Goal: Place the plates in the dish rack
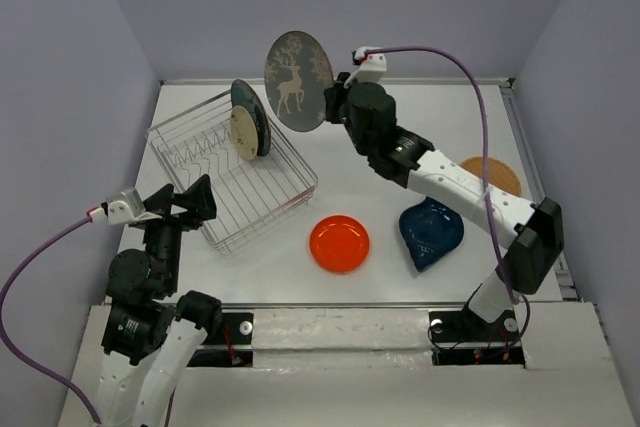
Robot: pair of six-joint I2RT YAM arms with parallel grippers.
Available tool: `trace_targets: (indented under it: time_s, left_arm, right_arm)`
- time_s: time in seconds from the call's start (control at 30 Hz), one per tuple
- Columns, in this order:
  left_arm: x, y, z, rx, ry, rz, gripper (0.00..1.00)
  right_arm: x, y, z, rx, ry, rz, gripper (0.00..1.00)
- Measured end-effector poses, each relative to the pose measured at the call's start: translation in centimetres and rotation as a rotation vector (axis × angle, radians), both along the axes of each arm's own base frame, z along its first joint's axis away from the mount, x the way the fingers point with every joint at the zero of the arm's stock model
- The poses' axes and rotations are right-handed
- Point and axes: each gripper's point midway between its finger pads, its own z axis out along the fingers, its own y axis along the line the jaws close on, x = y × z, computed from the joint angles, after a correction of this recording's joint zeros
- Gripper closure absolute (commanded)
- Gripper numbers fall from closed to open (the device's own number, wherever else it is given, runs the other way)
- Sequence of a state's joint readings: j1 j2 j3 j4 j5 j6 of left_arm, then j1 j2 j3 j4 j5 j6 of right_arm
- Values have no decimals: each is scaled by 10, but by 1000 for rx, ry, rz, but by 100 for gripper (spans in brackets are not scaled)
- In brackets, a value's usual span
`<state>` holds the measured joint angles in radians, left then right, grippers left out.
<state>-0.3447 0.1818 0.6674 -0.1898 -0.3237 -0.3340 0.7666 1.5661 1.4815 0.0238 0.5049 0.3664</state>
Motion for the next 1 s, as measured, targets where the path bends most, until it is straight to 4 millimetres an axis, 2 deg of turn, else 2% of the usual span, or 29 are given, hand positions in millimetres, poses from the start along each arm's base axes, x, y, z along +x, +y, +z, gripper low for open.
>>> trace_targets:
  time_s: [0.27,0.5,0.6,0.7,1.0]
  left_arm:
    - [-7,3,7,-15,-35,2,1]
    - [-10,5,9,-24,-46,8,1]
    - [-11,6,10,-28,-51,11,1]
    - [-12,6,11,-32,-55,12,1]
    - [-14,8,12,-38,-64,15,1]
  right_arm:
    - [1,102,12,-155,-84,10,93]
    - [9,160,1,-223,-121,9,93]
    - [18,178,-9,-259,-133,-11,93]
    - [25,187,-25,-314,-137,-36,93]
    - [36,195,-74,-409,-95,-63,93]
